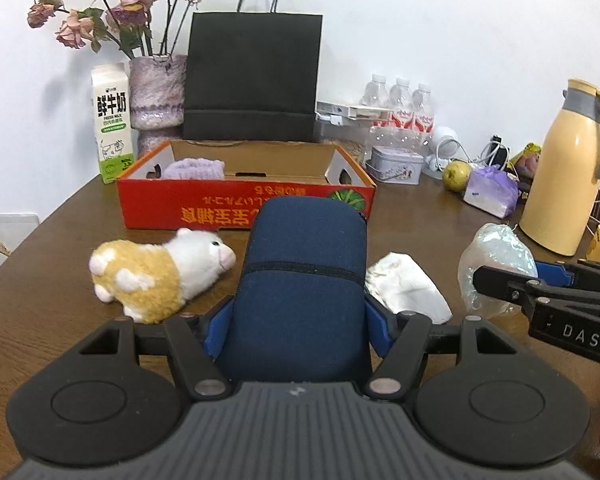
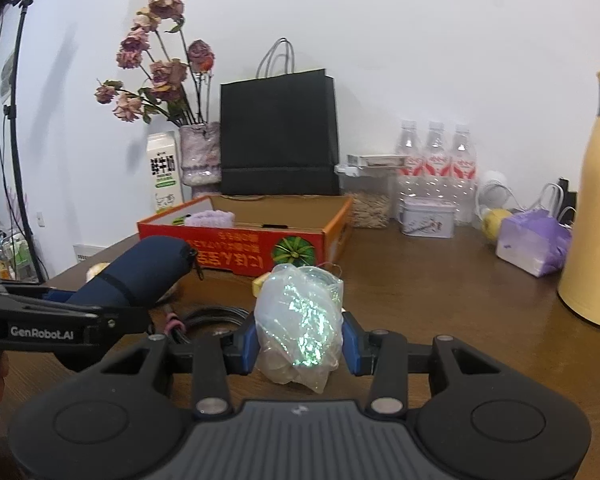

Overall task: Organize objects
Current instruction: 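Carry the navy case in the left tool while the right tool carries the plastic bag to the red box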

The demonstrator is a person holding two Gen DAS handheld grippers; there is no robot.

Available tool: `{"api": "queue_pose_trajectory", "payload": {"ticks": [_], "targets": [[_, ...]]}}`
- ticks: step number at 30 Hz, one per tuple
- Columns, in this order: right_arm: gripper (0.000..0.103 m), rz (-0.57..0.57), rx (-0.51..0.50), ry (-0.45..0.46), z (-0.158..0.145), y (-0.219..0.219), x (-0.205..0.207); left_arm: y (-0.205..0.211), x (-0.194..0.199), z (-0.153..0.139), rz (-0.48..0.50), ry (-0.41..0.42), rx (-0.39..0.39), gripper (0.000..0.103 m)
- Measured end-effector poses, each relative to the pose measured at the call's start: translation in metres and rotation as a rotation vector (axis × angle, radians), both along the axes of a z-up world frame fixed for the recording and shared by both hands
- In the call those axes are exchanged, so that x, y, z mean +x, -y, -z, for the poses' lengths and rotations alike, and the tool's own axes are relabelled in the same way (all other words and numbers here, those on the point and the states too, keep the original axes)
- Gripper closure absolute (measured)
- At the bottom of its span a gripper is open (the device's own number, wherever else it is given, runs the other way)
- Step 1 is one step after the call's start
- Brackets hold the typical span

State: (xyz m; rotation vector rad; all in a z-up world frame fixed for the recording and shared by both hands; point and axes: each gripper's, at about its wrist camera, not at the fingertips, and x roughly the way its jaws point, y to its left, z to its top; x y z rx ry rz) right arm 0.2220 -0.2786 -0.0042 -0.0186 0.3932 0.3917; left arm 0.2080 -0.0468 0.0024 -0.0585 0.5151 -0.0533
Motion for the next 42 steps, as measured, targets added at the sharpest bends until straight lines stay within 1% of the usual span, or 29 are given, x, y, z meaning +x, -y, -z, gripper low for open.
{"api": "queue_pose_trajectory", "payload": {"ticks": [11,21,32,42], "targets": [[0.063,-0.033,-0.011,0.021,-0.016,-0.037,0.011,-0.031,0.006,-0.017,-0.032,0.034,-0.026,0.036],[0.063,-0.061,-0.006,0.031,-0.025,-0.069,0.027,-0.049,0.018,-0.031,-0.066,0.059,-0.035,0.036],[0.063,-0.082,0.009,0.032,-0.031,-0.097,0.058,-0.065,0.048,-0.04,-0.092,0.08,-0.057,0.036],[0.063,-0.071,0.026,0.059,-0.042,-0.113,0.091,-0.077,0.084,-0.048,-0.129,0.097,-0.073,0.036]]}}
